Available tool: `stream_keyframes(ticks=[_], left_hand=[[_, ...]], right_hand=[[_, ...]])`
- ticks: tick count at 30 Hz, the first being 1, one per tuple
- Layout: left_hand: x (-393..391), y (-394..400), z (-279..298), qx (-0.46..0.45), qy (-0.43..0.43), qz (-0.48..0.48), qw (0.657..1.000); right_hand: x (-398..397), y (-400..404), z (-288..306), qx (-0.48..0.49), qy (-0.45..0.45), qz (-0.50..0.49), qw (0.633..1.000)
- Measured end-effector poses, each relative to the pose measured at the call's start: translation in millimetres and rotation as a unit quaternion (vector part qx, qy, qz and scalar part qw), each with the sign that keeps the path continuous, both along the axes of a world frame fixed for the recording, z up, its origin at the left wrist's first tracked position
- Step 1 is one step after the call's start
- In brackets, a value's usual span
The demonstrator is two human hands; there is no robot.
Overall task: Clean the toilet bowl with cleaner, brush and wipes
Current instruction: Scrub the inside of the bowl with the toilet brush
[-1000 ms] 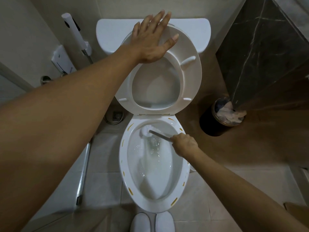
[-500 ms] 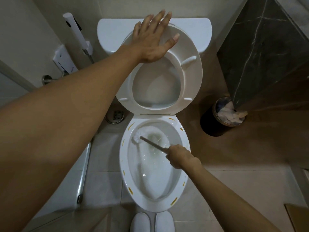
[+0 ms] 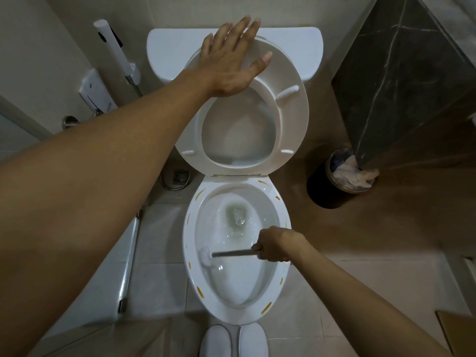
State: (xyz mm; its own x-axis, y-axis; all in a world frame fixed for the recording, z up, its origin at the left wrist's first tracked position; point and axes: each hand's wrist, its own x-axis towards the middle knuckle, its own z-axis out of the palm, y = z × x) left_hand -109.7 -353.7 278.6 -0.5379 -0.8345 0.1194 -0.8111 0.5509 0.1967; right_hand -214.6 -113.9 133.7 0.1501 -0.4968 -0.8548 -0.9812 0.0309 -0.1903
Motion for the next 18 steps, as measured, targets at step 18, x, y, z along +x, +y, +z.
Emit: stream_keyframes(ticks=[18], left_hand=[[1,0,-1,-0.002,0.0,-0.004,1.0]], right_hand=[[-13,2,-39,-0.072,-0.048,-0.236,0.968]])
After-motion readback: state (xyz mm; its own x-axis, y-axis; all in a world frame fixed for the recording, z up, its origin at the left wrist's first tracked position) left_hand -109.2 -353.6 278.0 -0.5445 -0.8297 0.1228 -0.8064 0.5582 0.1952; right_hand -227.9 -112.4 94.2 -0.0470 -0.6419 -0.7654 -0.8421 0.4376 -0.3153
